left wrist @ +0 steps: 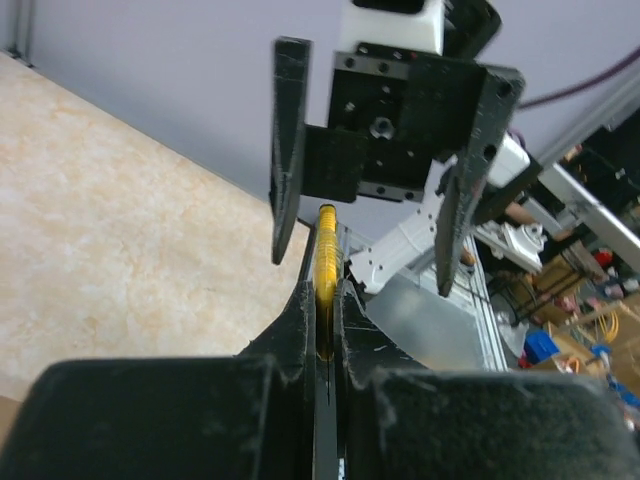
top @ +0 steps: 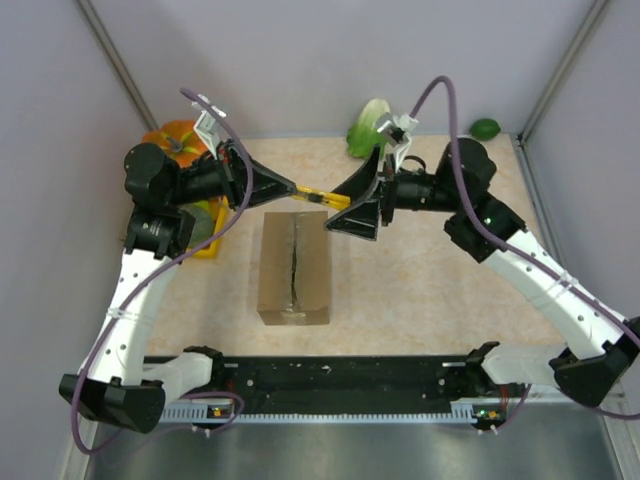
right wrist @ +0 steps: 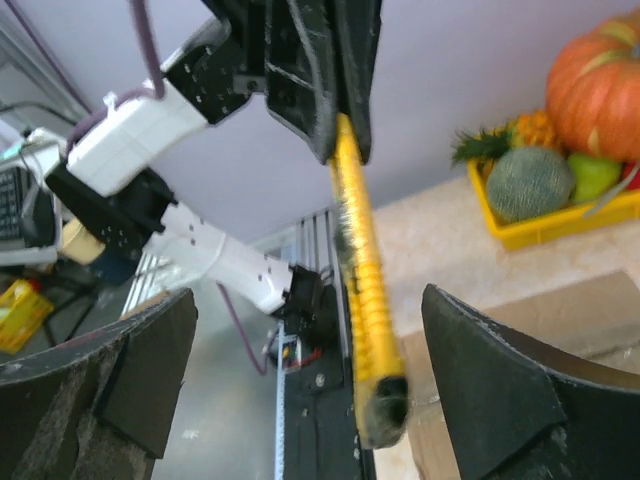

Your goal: Unpack the express box

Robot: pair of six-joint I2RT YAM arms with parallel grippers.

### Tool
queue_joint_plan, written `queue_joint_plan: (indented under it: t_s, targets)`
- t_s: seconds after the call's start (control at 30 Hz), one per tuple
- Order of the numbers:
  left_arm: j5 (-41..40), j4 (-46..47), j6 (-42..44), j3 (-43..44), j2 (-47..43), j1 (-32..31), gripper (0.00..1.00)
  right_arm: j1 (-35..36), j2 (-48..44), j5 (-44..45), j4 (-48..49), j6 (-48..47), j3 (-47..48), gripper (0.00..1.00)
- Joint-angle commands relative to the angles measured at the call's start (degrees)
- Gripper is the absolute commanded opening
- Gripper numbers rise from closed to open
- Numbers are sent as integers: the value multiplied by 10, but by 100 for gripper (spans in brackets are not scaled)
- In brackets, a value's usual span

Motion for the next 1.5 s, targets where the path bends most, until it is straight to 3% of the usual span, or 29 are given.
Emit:
queue_joint_plan:
  t_s: [0.0,0.2,0.3,0.37,0.5,0.83,1.1,1.47]
  targets:
    - [-134,-22,-19,45,-16,0,0,12,-58,67,280,143,-69,94]
    - [-211,83,-133,20,-50,-1,0,51,-30,163,332,189,-49,93]
    - [-233,102,-165,10,-57,-2,0,52,-14,196,375,255,-43,93]
    - [-254,133,-190,-6,-60,-7,0,53,12,189,433,311,-32,92]
    - [-297,158,-205,-40,-79,-23,0,60,43,193,452,347,8,84]
    - [-389,186,-166,-102,-112,-51,0,61,47,242,370,345,45,85]
    - [-388,206,-160,-113,-96,-73,0,60,60,229,313,321,69,61]
    - [-392,165,-144,-92,-87,-74,0,61,78,204,242,291,93,52]
